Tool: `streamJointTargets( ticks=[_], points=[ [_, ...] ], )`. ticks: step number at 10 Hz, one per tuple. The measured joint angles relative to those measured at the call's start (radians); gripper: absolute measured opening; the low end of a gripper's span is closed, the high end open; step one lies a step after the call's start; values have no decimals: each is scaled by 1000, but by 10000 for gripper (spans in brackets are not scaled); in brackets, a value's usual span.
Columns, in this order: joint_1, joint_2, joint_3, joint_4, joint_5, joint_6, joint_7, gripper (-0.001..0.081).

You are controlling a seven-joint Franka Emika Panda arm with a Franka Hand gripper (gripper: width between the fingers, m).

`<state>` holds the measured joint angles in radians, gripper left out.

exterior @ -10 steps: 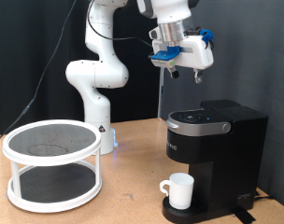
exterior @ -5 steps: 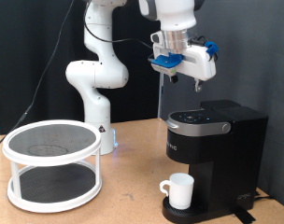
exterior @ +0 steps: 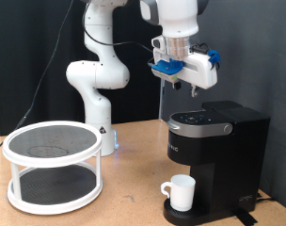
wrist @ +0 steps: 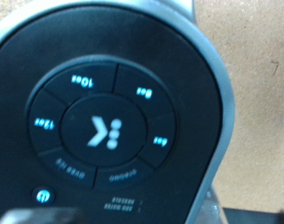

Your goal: Make a cup of coffee with the keurig machine

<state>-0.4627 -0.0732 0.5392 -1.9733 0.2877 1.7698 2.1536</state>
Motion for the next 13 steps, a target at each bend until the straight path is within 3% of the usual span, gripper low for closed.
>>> streamJointTargets(
  ticks=[2, 3, 4, 7, 13],
  points=[
    [1, 29, 9, 15, -35, -17, 28, 145],
    [2, 45, 15, 20, -49, -17, 46, 145],
    [2, 60, 23, 22, -60, -13, 59, 47],
    [13, 100, 39, 23, -86, 21, 98, 3],
    [29, 151, 51, 9, -109, 48, 117, 0]
  ],
)
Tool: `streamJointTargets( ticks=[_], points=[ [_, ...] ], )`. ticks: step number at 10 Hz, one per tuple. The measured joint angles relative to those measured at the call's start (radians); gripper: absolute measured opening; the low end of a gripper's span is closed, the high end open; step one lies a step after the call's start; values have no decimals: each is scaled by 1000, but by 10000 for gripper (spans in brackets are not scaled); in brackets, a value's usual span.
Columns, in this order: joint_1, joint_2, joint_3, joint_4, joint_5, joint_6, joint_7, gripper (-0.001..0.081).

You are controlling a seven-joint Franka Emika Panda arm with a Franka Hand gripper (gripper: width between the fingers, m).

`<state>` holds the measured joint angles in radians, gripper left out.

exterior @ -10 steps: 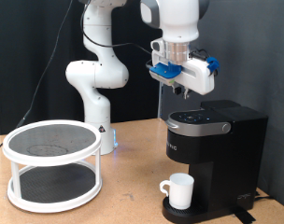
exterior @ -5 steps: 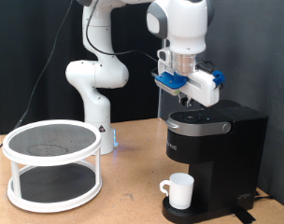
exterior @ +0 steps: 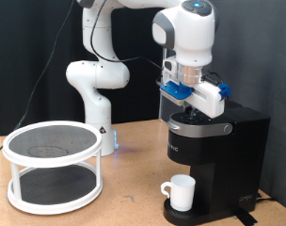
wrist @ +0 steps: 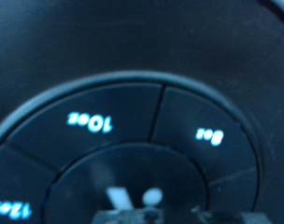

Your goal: Make a cup of coffee with the keurig machine

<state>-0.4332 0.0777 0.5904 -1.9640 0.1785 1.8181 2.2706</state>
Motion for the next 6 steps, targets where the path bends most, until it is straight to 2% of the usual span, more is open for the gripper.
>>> streamJointTargets(
  ticks=[6],
  points=[
    [0, -1, 0, -2, 4, 7, 3, 0]
  ],
)
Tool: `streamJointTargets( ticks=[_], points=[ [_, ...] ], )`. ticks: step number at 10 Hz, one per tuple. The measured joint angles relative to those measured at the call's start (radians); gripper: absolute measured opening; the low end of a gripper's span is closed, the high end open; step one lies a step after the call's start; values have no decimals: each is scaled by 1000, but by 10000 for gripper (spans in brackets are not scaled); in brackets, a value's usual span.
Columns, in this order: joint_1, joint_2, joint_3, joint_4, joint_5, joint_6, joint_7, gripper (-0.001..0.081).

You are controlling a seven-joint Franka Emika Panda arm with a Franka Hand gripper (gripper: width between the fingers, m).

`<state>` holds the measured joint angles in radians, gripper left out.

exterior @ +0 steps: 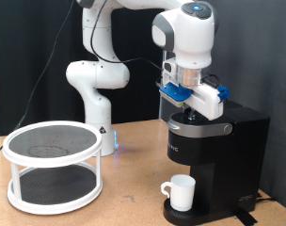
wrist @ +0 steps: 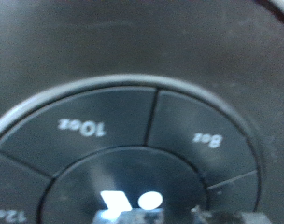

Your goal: Make a cup of coffee with the keurig machine

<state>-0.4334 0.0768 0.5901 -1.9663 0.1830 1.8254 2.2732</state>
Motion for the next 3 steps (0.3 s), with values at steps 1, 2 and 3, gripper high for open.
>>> streamJointTargets(
  ticks=[1, 2, 3],
  points=[
    [-1, -4, 0, -5, 15, 13, -22, 0],
    [-4, -16, -1, -10, 46, 20, -63, 0],
    [-9, -33, -2, -11, 67, 3, -100, 0]
  ],
)
